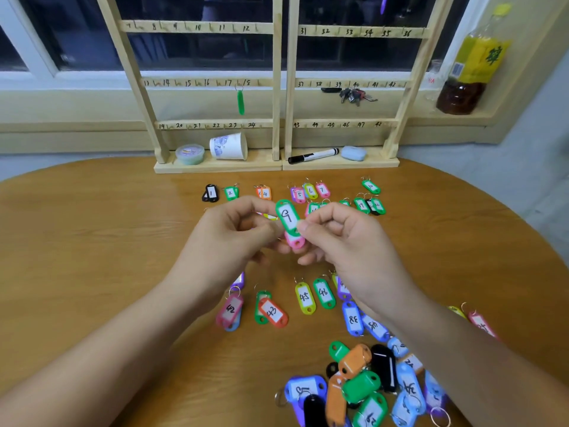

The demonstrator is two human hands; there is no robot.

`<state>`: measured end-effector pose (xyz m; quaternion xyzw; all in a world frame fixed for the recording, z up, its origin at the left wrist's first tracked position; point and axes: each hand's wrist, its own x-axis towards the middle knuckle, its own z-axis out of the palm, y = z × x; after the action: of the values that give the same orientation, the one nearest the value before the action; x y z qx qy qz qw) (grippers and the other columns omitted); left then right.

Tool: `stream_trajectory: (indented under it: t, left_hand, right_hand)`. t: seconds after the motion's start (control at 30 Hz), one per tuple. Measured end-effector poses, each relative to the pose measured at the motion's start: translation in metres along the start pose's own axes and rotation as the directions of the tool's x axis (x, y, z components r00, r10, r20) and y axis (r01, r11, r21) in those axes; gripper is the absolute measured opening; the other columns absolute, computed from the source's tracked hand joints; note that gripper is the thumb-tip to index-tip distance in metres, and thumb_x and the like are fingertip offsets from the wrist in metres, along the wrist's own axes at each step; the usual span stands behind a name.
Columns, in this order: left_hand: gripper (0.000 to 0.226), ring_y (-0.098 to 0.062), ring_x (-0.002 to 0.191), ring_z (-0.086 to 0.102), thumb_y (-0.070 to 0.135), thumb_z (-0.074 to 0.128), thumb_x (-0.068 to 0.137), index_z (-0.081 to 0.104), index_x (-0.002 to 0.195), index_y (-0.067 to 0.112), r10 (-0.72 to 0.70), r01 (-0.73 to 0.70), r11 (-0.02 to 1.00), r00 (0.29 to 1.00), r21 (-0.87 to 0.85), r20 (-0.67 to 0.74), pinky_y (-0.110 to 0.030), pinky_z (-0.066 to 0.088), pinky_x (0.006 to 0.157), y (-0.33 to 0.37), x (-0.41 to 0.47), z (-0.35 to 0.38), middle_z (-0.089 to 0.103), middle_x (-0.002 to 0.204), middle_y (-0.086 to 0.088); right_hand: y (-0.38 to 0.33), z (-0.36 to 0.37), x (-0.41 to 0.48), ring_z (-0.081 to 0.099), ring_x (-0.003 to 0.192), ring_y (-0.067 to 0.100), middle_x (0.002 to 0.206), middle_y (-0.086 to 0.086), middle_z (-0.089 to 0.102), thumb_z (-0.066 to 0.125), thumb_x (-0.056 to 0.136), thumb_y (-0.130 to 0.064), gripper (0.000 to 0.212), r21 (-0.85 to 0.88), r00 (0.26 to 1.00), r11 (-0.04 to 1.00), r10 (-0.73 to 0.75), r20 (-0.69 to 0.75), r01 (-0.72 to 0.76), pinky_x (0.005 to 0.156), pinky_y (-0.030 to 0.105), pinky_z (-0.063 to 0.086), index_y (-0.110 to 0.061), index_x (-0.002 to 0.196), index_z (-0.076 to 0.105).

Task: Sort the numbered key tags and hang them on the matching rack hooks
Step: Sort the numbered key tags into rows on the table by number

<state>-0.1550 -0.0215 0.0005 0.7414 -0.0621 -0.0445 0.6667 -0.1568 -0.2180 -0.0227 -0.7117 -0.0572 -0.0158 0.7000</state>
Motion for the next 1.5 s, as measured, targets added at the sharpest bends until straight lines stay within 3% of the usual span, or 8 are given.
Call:
stream_trajectory:
  t: [0.3,0.5,0.7,0.8,1.0,1.1,1.33,1.5]
  left_hand:
    - [0.01,-0.014,0.069,0.067,0.006,0.073,0.094,0.076,0.094,0.016,0.042,-0.036,0.99,0.998,0.137,-0.037,-0.025,0.047,0.057,-0.002,0.026,0.005,0.074,0.074,-0.01]
    - [0.007,-0.012,0.064,0.067,0.017,0.075,0.097,0.077,0.092,0.013,0.031,-0.011,0.985,0.993,0.17,-0.112,-0.026,0.044,0.059,-0.013,0.059,-0.016,0.076,0.077,-0.009]
    - [0.009,-0.01,0.061,0.06,0.02,0.078,0.096,0.077,0.095,0.011,-0.037,0.059,0.98,0.992,0.191,-0.118,-0.026,0.041,0.053,-0.025,0.081,-0.027,0.077,0.084,-0.016]
    - [0.01,-0.017,0.066,0.057,0.024,0.078,0.096,0.078,0.093,0.015,-0.05,0.071,0.976,0.993,0.206,-0.109,-0.028,0.042,0.055,-0.028,0.087,-0.029,0.078,0.086,-0.016]
    - [0.005,-0.009,0.064,0.063,0.02,0.079,0.094,0.079,0.09,0.017,-0.037,0.077,0.95,0.99,0.302,-0.135,-0.028,0.047,0.061,-0.027,0.103,-0.041,0.079,0.08,-0.004]
    - [0.006,-0.005,0.064,0.063,0.021,0.081,0.093,0.079,0.089,0.016,-0.026,0.092,0.921,0.984,0.379,-0.176,-0.03,0.05,0.068,-0.025,0.125,-0.057,0.079,0.084,-0.003]
    - [0.022,-0.031,0.084,0.071,0.032,0.088,0.086,0.078,0.088,0.013,-0.103,0.207,0.846,0.968,0.491,-0.23,-0.036,0.052,0.067,-0.033,0.173,-0.079,0.08,0.094,-0.007]
    - [0.02,-0.017,0.071,0.06,0.033,0.088,0.086,0.08,0.088,0.015,-0.15,0.251,0.761,0.965,0.599,-0.214,-0.03,0.047,0.055,-0.038,0.187,-0.074,0.077,0.092,-0.004]
  right_hand:
    - [-0.009,-0.019,0.035,0.065,0.066,0.012,0.076,0.003,0.071,0.077,0.097,-0.015,0.009,-0.145,0.999,0.989,-0.014,0.047,0.021,0.063,0.024,0.054,-0.009,0.093,0.071]
    - [0.0,-0.082,0.111,0.067,0.076,0.011,0.088,0.001,0.079,0.088,0.086,-0.018,0.016,-0.329,0.982,0.936,0.067,-0.177,-0.123,0.067,0.027,0.05,-0.015,0.096,0.076]
    - [0.02,-0.126,0.167,0.067,0.094,0.012,0.091,-0.011,0.074,0.089,0.085,-0.022,0.013,-0.661,0.947,0.715,0.008,-0.32,-0.23,0.081,0.033,0.051,-0.022,0.08,0.077]
    - [0.028,-0.128,0.176,0.067,0.089,0.011,0.087,-0.007,0.074,0.087,0.087,-0.022,0.015,-0.749,0.955,0.611,0.034,-0.296,-0.254,0.079,0.034,0.052,-0.021,0.077,0.076]
    - [0.035,-0.124,0.174,0.067,0.063,0.01,0.085,-0.004,0.077,0.084,0.09,-0.025,0.023,-0.833,0.967,0.503,0.027,-0.252,-0.231,0.07,0.031,0.052,-0.021,0.071,0.07]
    - [0.036,-0.124,0.17,0.066,0.063,0.011,0.083,-0.005,0.076,0.083,0.09,-0.027,0.021,-0.843,0.969,0.496,-0.011,-0.248,-0.21,0.068,0.032,0.053,-0.021,0.074,0.071]
    - [0.029,-0.1,0.146,0.064,0.075,0.006,0.078,-0.008,0.071,0.073,0.096,-0.023,0.016,-0.846,0.976,0.531,-0.162,-0.145,-0.037,0.062,0.02,0.043,-0.024,0.08,0.073]
    - [0.023,-0.076,0.122,0.062,0.073,0.002,0.075,-0.009,0.068,0.073,0.096,-0.024,0.017,-0.811,0.982,0.583,-0.175,-0.071,0.045,0.056,0.007,0.035,-0.027,0.08,0.072]
